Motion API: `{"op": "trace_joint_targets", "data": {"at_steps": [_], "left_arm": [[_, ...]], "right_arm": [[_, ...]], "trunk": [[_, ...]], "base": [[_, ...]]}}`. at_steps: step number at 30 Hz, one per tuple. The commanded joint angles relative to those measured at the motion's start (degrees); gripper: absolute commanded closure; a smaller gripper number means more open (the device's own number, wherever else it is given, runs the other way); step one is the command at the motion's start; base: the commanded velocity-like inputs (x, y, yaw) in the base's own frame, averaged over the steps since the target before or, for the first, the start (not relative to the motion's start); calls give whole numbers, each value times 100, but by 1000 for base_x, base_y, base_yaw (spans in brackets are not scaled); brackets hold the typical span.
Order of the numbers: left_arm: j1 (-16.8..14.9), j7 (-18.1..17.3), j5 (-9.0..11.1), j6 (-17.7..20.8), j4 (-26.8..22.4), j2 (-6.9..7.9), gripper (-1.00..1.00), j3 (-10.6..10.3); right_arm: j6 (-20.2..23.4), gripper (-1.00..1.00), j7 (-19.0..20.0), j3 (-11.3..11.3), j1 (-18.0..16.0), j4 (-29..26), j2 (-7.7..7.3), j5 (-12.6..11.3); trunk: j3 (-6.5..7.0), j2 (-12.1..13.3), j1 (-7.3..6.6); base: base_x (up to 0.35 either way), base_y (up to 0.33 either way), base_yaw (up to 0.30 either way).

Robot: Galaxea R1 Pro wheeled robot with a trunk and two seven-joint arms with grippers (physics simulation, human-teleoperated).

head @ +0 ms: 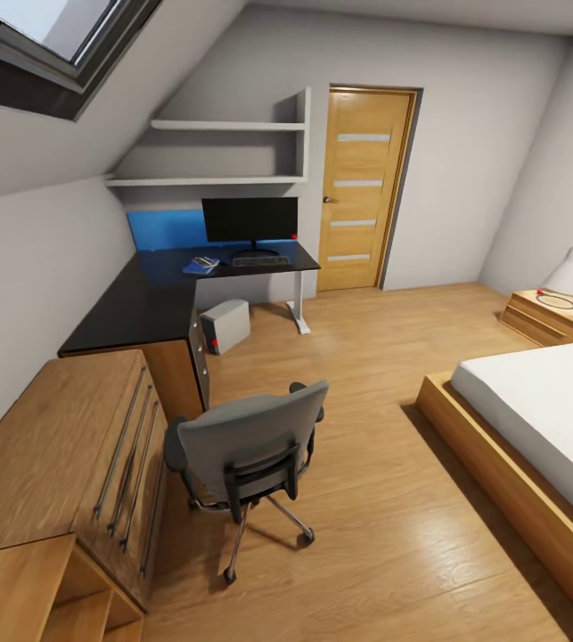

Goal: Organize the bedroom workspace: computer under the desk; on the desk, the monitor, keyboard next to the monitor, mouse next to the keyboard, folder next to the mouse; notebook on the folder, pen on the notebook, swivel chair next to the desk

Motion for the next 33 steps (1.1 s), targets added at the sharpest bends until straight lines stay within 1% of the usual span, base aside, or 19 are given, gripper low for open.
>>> {"op": "trace_joint_targets", "data": {"at_steps": [1, 28, 33], "left_arm": [[-3, 44, 22, -19, 1, 2, -100, -49], [-3, 44, 21, -26, 1, 6, -100, -44], [-3, 44, 15, -27, 1, 10, -100, -42]], "right_arm": [[-1, -100, -52, 47, -3, 2, 2, 0], [-4, -100, -52, 40, -3, 2, 2, 0], [-8, -100, -54, 40, -4, 2, 2, -3]], "trunk": [[-28, -50, 24], [-512, -1133, 617], [-602, -1333, 727]], "base": [[0, 0, 0], [0, 0, 0], [0, 0, 100]]}}
